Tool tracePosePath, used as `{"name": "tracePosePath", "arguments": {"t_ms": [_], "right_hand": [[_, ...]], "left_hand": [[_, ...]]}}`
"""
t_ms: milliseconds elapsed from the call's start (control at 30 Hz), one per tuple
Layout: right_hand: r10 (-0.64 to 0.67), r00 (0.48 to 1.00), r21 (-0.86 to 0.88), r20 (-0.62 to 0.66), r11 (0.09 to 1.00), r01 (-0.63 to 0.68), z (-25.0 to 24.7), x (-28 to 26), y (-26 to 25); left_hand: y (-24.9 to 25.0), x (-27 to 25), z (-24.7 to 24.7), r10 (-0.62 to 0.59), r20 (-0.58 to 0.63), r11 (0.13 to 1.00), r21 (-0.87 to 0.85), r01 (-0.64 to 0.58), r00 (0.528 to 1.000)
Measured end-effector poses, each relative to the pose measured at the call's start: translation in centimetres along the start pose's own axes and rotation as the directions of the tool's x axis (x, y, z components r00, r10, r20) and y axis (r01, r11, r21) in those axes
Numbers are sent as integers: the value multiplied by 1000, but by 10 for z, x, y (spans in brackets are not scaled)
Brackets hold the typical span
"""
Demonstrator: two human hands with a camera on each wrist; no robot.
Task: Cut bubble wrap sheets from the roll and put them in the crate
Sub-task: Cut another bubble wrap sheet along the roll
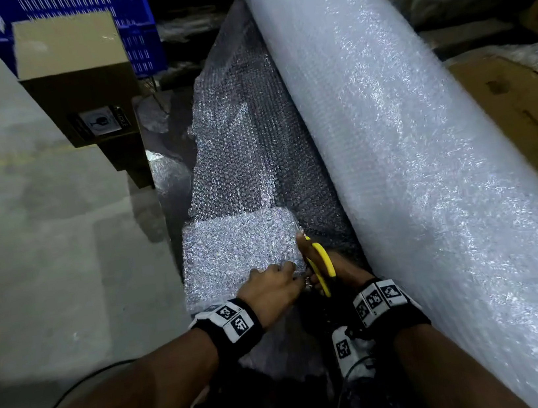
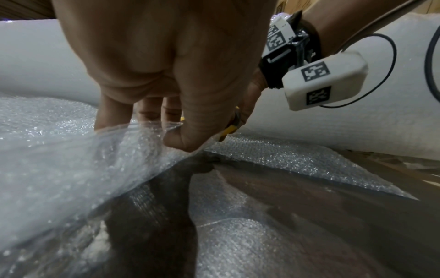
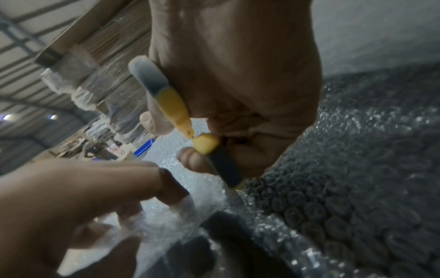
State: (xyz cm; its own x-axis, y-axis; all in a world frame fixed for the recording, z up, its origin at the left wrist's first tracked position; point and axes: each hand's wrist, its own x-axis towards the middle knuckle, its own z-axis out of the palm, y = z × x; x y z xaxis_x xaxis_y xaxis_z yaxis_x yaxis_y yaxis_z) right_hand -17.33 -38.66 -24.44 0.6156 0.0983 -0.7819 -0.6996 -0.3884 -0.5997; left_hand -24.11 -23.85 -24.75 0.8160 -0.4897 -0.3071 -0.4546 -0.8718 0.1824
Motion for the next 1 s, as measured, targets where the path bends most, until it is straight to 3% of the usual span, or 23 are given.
{"name": "tracePosePath", "arguments": {"t_ms": [200,500,833,1000], "right_hand": [[12,998,39,58,999,-14,3,9,0],[-13,999,72,43,997,10,1,11,-9],[7,999,3,48,1000,-8,1,16,-13],[-71,993,25,99,997,69,-2,12,-15]], "left_hand": [[-1,1,0,5,9,1000,-2,-5,1000],[1,-1,-1,-17,2,1000,-23,17,1000],[3,-3,-11,-34,24,998,-47,35,999],[4,-1,-16,-53,83,997,-45,57,995]]}}
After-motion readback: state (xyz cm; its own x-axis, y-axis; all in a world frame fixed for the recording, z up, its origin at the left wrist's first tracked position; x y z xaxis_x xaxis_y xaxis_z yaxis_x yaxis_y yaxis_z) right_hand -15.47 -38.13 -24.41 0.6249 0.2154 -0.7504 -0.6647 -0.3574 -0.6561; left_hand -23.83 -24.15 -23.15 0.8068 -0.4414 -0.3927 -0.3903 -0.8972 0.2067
